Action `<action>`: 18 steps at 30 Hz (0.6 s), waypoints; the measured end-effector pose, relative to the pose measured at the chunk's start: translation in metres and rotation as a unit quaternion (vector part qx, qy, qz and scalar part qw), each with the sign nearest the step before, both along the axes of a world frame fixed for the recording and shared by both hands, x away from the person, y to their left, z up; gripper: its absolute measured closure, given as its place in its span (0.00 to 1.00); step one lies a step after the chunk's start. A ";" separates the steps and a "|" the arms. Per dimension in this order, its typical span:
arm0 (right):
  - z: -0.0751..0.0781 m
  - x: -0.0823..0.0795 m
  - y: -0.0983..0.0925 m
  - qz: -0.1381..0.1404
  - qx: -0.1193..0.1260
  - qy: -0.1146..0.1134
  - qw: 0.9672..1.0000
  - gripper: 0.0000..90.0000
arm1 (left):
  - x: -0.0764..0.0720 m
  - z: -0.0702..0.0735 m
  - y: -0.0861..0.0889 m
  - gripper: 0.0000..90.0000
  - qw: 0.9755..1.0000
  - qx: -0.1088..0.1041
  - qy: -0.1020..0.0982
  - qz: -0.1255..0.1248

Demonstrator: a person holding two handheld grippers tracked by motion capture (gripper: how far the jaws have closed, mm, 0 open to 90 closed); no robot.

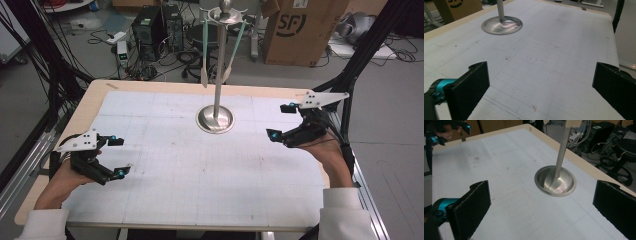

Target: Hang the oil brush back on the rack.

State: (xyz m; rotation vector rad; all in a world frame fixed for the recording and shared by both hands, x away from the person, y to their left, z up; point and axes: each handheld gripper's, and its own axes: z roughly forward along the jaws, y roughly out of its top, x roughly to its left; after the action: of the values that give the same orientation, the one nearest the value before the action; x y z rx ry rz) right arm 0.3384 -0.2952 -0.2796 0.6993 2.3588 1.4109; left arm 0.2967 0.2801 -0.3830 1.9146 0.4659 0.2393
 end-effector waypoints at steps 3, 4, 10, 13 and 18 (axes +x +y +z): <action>-0.014 -0.008 -0.004 -0.008 -0.004 0.000 1.000 0.00 | -0.001 0.000 0.001 0.02 1.000 -0.001 -0.001 0.002; -0.019 -0.011 -0.005 -0.011 -0.006 0.003 1.000 0.00 | -0.001 -0.001 0.001 0.02 1.000 -0.002 -0.001 0.003; -0.044 -0.026 -0.012 -0.010 -0.003 0.000 1.000 0.00 | -0.003 -0.002 0.003 0.02 1.000 -0.003 -0.003 0.008; -0.057 -0.031 -0.017 -0.023 0.003 0.006 1.000 0.00 | -0.005 -0.003 0.003 0.02 1.000 -0.004 -0.004 0.008; -0.075 -0.034 -0.022 -0.036 0.019 0.008 0.999 0.00 | -0.009 -0.006 0.003 0.02 1.000 -0.009 -0.003 0.010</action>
State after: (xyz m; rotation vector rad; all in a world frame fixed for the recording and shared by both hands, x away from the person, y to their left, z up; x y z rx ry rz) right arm 0.3045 -0.3168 -0.3544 0.7999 2.2997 1.4279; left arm 0.2876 0.2835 -0.3890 1.8929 0.4812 0.2532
